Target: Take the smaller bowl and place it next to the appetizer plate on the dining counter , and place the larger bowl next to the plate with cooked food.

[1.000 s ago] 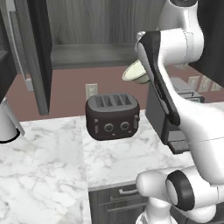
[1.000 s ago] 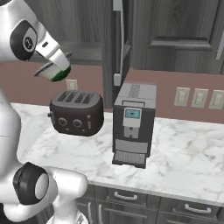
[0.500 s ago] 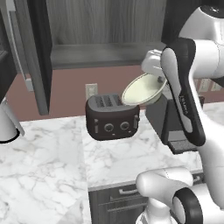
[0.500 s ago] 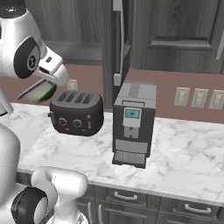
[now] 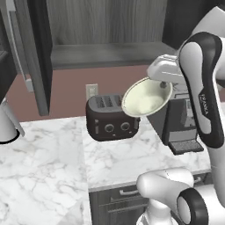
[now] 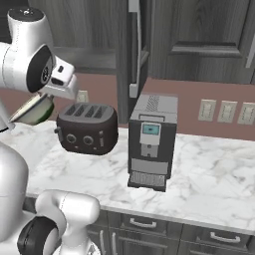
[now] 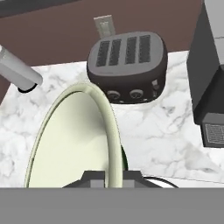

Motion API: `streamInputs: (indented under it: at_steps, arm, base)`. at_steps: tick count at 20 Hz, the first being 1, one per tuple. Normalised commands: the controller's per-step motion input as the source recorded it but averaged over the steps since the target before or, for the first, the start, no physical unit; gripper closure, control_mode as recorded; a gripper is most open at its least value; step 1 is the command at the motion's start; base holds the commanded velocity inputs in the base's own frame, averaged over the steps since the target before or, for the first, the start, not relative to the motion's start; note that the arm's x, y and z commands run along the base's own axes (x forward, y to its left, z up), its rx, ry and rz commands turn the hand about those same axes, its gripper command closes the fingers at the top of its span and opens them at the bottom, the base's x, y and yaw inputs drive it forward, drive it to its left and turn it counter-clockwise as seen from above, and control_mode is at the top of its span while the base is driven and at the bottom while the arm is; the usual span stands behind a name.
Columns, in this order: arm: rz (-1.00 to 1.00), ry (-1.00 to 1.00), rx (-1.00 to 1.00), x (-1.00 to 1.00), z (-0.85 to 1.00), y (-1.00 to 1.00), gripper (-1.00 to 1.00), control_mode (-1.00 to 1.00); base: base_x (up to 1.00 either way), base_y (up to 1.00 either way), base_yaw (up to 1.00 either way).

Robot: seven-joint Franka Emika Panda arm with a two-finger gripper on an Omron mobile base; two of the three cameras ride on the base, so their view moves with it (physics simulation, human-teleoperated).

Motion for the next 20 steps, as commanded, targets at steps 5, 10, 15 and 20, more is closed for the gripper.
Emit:
streamInputs:
  at_steps: [5, 10, 15, 20]
  arm:
    - [0.00, 0.00, 0.00, 0.00, 0.00, 0.00, 1.00, 1.00]
    - [0.00, 0.00, 0.00, 0.00, 0.00, 0.00, 1.00, 1.00]
    - [0.00, 0.00, 0.00, 0.00, 0.00, 0.00, 1.00, 1.00]
    - [0.00, 0.00, 0.00, 0.00, 0.00, 0.00, 1.00, 1.00]
  base:
    - [-0.48, -0.02, 0.13]
    - [-0.55, -0.01, 0.01]
    - [-0.64, -0.21, 0.00]
    - [-0.42, -0.98, 0.00]
